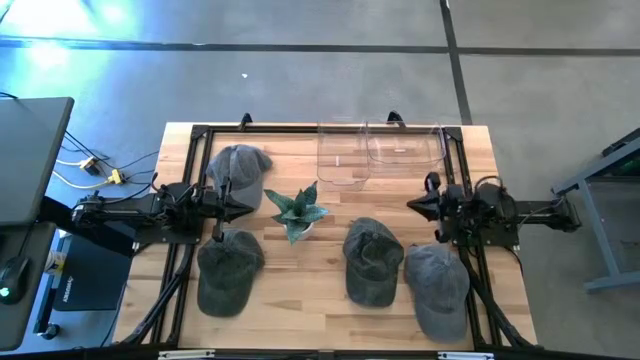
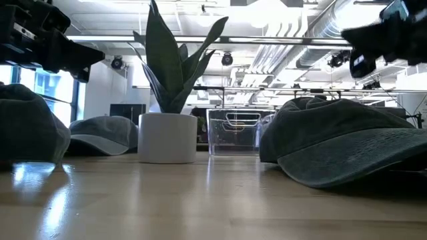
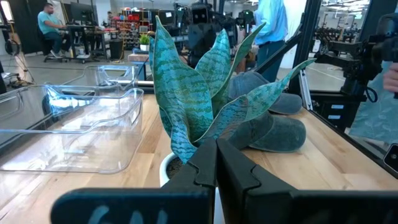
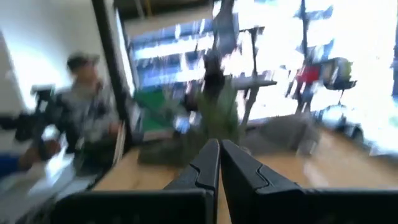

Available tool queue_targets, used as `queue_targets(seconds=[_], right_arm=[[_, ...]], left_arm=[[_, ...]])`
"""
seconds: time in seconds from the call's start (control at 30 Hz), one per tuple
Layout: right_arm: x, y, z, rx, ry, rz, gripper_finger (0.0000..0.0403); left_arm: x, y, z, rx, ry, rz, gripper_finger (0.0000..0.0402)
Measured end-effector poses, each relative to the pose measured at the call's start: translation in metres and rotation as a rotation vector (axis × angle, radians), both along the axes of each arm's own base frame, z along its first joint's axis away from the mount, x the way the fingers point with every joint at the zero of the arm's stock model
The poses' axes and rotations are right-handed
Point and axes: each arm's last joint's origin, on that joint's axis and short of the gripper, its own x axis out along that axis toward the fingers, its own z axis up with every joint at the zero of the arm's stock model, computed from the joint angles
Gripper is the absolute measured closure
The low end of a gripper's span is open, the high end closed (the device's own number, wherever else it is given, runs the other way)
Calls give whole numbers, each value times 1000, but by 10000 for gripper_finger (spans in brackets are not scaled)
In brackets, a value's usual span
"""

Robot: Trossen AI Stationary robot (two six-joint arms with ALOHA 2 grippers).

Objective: Pick & Place hat
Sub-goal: Put the right green cap into the left transparent bin

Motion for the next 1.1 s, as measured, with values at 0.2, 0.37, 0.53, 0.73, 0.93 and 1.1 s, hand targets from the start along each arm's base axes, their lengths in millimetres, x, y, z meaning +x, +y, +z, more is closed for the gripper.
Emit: queue_targets(seconds=[0.2,0.37,0.53,0.73,0.93,1.1], right_arm=[[1,3,8,103,-70,131,391],[11,10,1,140,30,196,379],[25,18,-8,135,222,239,328],[43,21,-3,101,559,174,244],[61,21,17,24,830,121,209],[80,22,8,-32,936,152,196]], left_arm=[[0,0,0,0,0,0,401],[0,0,0,0,0,0,401],[0,0,0,0,0,0,401],[0,-1,3,-136,-23,-23,401],[0,0,15,-210,-154,-24,401],[8,-1,20,-185,-214,-66,401]])
